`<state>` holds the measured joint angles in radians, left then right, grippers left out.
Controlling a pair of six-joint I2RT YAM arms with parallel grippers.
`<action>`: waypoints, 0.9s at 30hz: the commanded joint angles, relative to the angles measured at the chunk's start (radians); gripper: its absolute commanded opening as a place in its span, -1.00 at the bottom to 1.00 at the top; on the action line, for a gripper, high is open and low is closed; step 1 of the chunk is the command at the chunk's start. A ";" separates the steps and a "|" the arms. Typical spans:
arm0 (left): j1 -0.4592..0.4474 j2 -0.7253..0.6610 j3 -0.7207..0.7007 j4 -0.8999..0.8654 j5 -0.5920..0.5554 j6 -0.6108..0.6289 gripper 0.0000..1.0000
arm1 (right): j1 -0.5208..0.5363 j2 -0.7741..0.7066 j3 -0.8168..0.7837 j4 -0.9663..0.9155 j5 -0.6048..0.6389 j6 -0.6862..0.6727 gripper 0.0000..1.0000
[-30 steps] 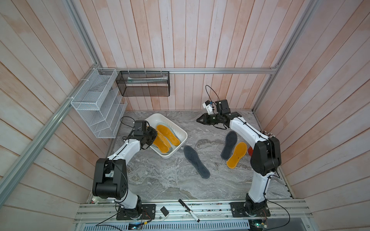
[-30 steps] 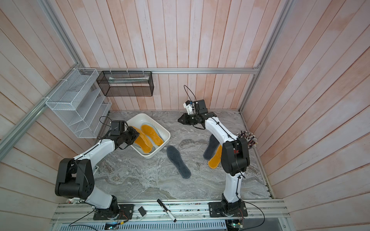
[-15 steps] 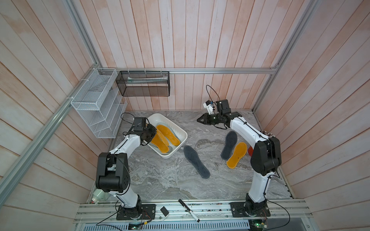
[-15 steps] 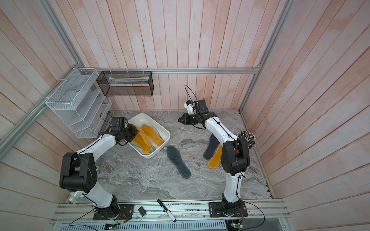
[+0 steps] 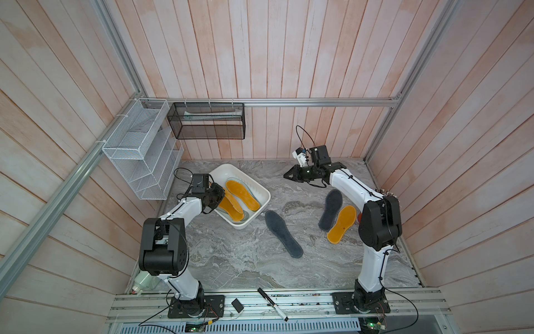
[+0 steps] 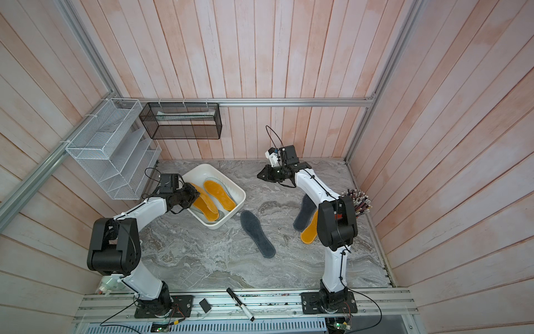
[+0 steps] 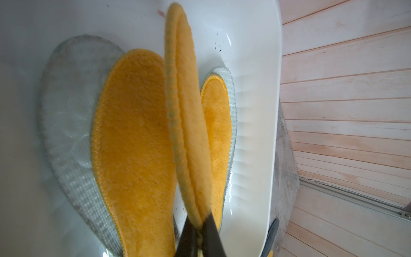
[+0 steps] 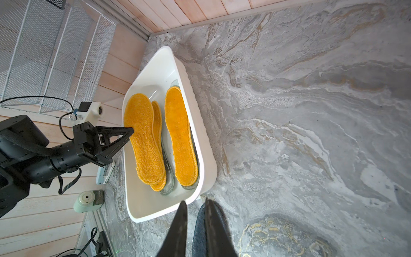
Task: Put the insoles into the storage box
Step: Place the insole in the storage box.
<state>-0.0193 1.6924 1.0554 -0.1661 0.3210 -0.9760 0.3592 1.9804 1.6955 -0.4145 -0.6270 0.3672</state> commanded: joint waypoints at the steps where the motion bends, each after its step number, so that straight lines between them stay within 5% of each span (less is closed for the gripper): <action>1: 0.004 0.010 0.012 -0.026 0.001 0.010 -0.96 | -0.004 0.017 0.035 -0.016 -0.014 -0.001 -0.64; 27: 0.004 0.051 0.061 -0.197 -0.019 0.027 -0.67 | -0.008 0.023 0.028 -0.007 -0.030 0.005 -0.52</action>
<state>-0.0193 1.7336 1.0832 -0.3202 0.3126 -0.9611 0.3573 1.9831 1.7012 -0.4160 -0.6361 0.3679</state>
